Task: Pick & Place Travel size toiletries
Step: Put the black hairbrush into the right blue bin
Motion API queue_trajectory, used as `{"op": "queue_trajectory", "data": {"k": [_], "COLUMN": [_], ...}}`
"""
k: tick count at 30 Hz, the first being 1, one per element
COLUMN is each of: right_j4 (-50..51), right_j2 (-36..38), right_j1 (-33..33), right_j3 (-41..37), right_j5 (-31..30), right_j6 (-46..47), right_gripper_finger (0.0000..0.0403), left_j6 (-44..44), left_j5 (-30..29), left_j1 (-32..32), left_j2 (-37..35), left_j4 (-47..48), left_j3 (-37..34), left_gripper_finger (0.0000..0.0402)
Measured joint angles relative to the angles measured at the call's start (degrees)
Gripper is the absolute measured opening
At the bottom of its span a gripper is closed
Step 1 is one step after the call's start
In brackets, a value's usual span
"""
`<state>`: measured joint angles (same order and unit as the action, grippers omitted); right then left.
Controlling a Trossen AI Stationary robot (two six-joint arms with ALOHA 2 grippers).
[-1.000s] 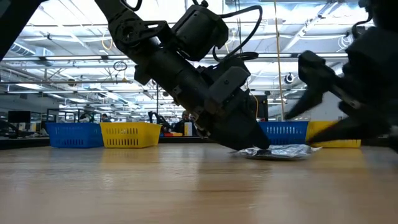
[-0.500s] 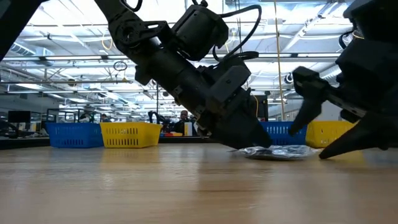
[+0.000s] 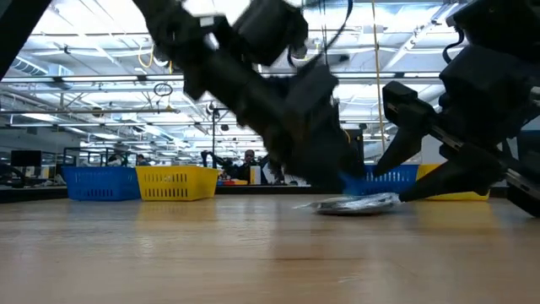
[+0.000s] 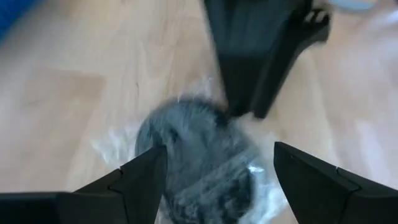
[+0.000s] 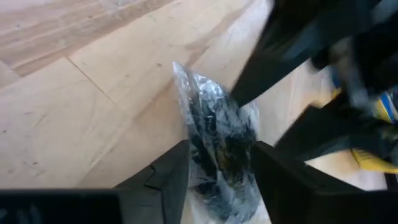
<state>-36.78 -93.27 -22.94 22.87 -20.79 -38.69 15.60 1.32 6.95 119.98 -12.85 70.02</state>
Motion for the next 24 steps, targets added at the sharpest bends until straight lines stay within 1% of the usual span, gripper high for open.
{"op": "queue_trajectory", "data": {"k": [1, 5, 8, 14, 17, 24], "right_j4": [0.13, 0.63, 1.2, 2.4, 2.75, 2.6], "right_j2": [0.0, 0.0, -0.02, -0.09, -0.09, -0.09], "right_j1": [0.02, 0.07, 0.54, 3.14, 3.87, 3.93], "right_j3": [0.0, -0.02, -0.04, -0.04, -0.06, 0.03], "right_j5": [-0.06, -0.13, 0.08, 6.06, 7.49, 8.68], "right_j6": [0.75, 2.94, 4.7, 8.31, 8.63, 8.63], "right_gripper_finger": [0.0155, 0.0139, 0.0139, 0.0155, 0.0167, 0.0194], "left_j6": [0.11, 2.29, 4.85, 6.94, 5.96, 5.55], "left_j5": [-0.67, -6.96, -8.14, -8.44, -7.51, -7.44], "left_j1": [0.14, 0.74, 0.4, -1.44, -1.94, -2.91], "left_j2": [-1.1, -5.13, -5.4, -3.78, -3.64, -2.12], "left_j4": [1.76, 9.97, 16.05, 17.76, 17.25, 16.35], "left_j3": [0.48, 0.71, 0.51, 0.59, 0.58, 0.57], "left_gripper_finger": [0.0292, 0.0292, 0.0291, 0.0291, 0.0291, 0.0291]}}
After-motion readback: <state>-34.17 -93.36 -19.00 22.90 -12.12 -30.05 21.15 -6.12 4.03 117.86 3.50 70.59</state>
